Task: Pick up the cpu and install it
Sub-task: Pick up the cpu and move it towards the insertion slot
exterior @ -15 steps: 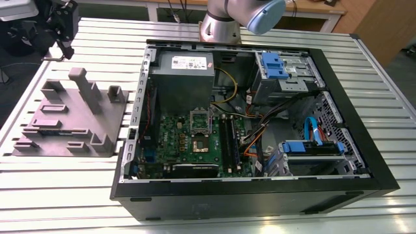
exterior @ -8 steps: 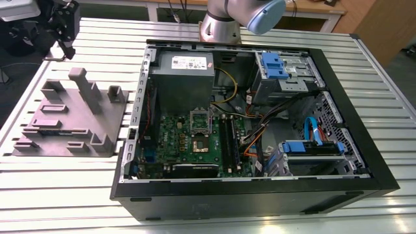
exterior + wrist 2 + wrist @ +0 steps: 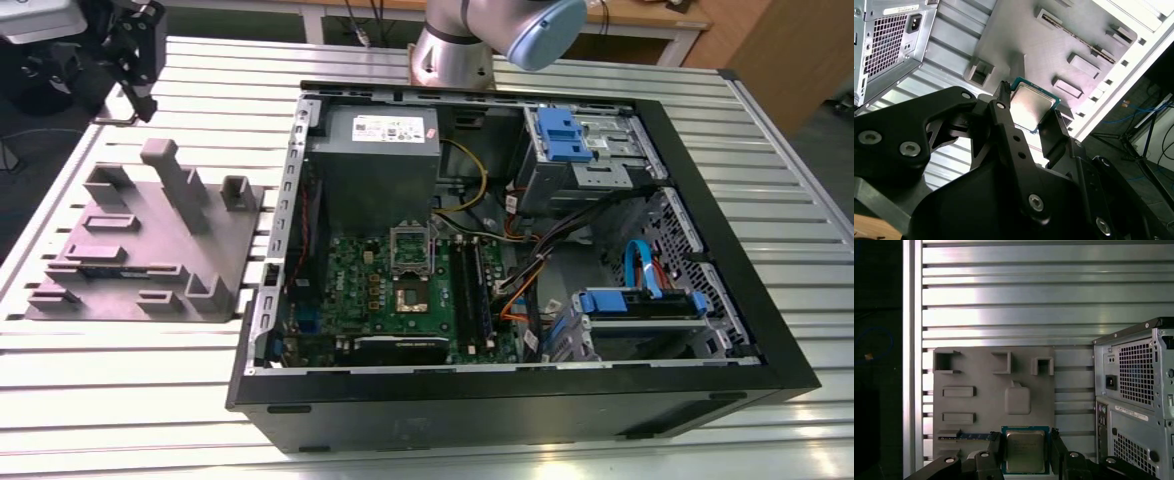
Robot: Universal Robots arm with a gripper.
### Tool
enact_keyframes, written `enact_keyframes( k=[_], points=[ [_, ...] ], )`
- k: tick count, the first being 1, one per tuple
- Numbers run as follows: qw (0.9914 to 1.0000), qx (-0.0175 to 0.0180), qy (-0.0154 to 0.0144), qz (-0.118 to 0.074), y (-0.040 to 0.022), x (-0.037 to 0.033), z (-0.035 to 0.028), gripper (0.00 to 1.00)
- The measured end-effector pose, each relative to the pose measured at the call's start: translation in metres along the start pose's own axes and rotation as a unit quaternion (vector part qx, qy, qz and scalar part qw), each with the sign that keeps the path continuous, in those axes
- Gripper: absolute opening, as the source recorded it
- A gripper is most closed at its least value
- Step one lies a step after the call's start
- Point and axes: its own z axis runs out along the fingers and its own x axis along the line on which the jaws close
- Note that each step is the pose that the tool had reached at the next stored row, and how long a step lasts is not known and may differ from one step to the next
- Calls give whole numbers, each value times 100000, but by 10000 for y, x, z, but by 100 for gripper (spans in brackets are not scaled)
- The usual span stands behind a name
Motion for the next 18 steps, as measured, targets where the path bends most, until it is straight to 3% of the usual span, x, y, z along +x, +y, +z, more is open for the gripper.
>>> enact_keyframes(
  k=[18],
  points=[
    [100000, 3, 4, -2, 1, -39, 0, 47]
  ],
)
